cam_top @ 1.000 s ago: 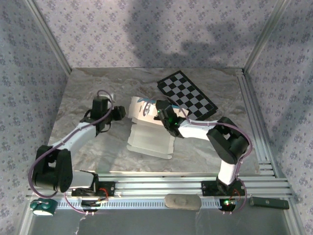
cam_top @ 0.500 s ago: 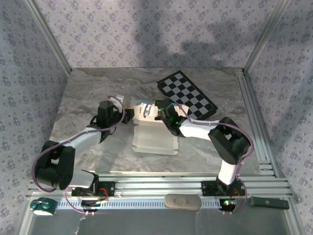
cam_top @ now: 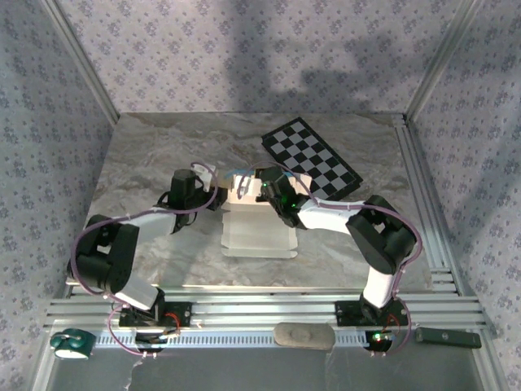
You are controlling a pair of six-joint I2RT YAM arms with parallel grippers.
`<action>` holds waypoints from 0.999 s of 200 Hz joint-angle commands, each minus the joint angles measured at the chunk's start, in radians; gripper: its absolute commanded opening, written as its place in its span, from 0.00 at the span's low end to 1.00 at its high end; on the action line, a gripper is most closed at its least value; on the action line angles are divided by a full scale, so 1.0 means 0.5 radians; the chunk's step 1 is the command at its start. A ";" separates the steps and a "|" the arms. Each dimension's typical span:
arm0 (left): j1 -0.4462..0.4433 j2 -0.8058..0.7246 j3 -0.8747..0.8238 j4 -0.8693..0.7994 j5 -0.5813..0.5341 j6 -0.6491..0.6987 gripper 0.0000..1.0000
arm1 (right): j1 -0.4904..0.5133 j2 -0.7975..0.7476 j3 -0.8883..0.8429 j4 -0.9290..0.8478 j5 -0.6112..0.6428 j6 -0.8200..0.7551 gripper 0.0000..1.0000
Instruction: Fold the paper box
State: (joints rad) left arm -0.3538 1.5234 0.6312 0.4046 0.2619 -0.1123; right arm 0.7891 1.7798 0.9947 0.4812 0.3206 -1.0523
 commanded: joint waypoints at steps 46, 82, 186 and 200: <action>-0.179 -0.079 -0.016 0.094 -0.103 0.054 0.29 | 0.012 -0.005 0.031 -0.031 0.027 0.079 0.00; -0.285 -0.049 -0.001 0.037 -0.442 0.005 0.08 | 0.058 0.042 0.054 0.019 0.144 0.117 0.00; -0.474 -0.080 -0.368 0.597 -1.000 0.110 0.00 | 0.216 -0.264 -0.033 -0.186 0.273 0.727 0.40; -0.480 -0.062 -0.404 0.680 -1.029 0.129 0.00 | 0.248 -0.420 -0.050 -0.310 0.261 0.977 0.51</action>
State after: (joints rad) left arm -0.5850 1.4788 0.4534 0.6075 -0.1631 -0.0956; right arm 0.8848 1.7061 0.9821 0.4110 0.4320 -0.7925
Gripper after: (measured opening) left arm 0.065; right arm 0.449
